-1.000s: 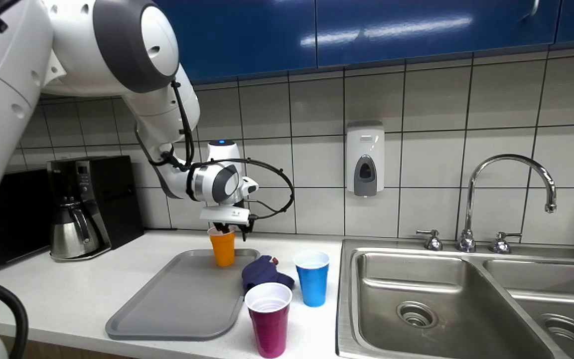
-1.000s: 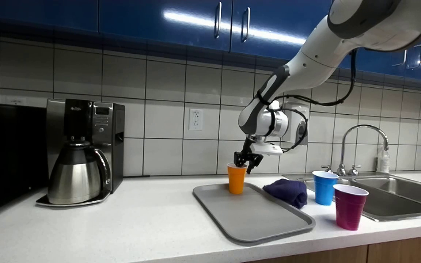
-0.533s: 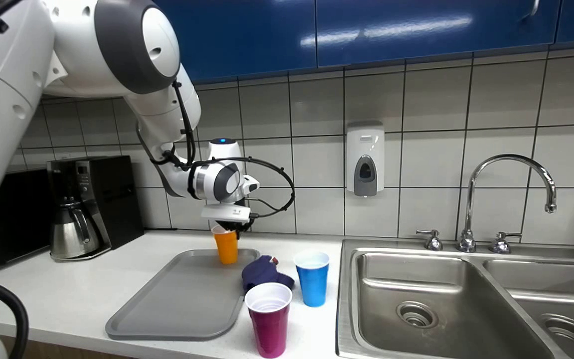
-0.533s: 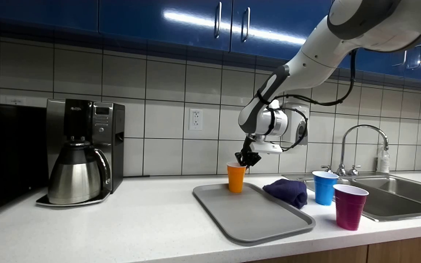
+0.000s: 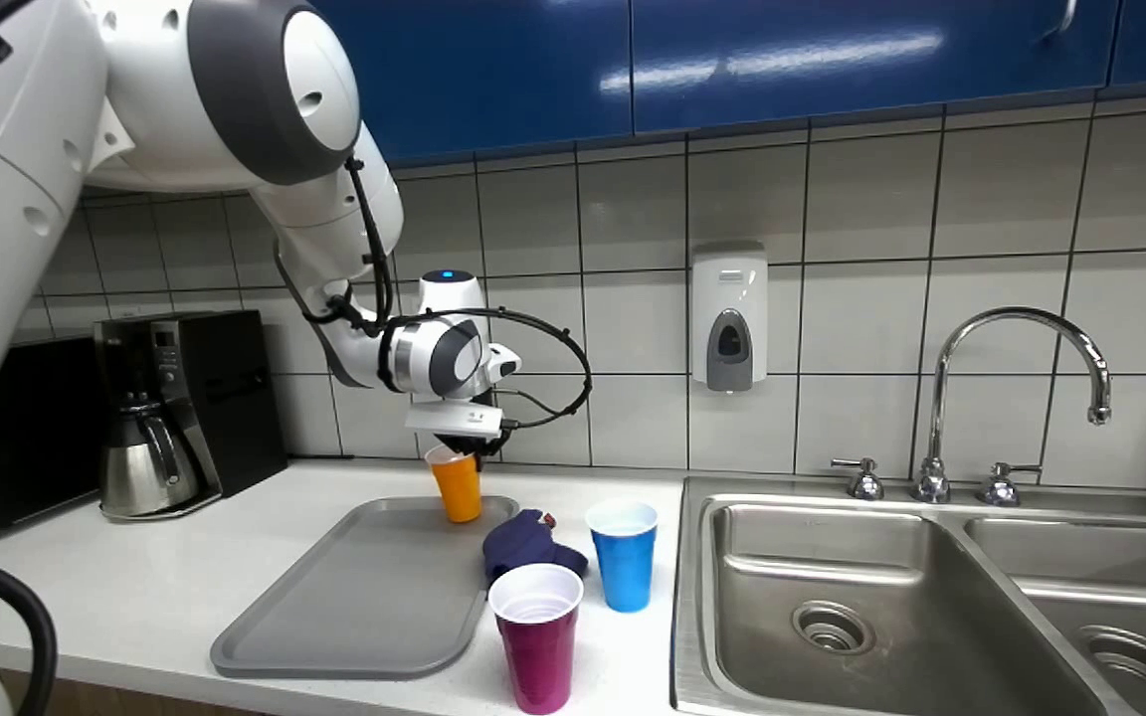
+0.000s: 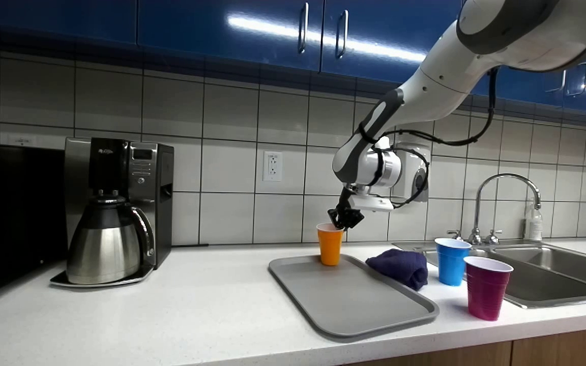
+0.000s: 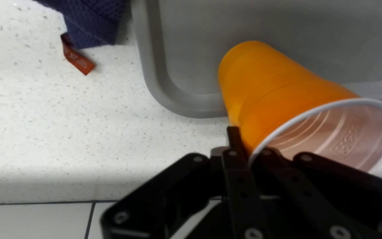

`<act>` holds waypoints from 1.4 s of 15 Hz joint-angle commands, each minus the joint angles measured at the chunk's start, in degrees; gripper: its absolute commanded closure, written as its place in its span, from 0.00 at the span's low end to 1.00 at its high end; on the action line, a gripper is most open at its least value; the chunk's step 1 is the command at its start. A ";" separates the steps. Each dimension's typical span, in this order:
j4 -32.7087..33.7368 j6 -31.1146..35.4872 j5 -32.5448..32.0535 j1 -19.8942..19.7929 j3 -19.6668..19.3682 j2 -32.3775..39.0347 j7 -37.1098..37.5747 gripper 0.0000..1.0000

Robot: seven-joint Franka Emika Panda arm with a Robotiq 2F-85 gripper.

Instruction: Remove the purple, blue and orange cups from the grey tray and put them on the countertop

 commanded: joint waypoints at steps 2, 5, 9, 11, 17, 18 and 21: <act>-1.01 -1.71 -1.02 -1.05 0.20 -3.28 1.55 0.99; -1.70 -1.62 -1.05 -1.36 -0.14 -4.93 1.65 0.99; -2.81 -1.51 -1.12 -1.82 -0.99 -6.97 1.73 0.99; -3.50 -1.43 -1.03 -2.29 -1.30 -7.86 1.63 0.99; -4.77 -0.88 -0.84 -4.06 -2.74 -9.29 1.41 0.99; -4.77 -0.85 -0.84 -4.39 -3.00 -9.27 1.41 0.99; -4.38 -0.86 -0.64 -5.56 -3.67 -8.67 1.25 0.99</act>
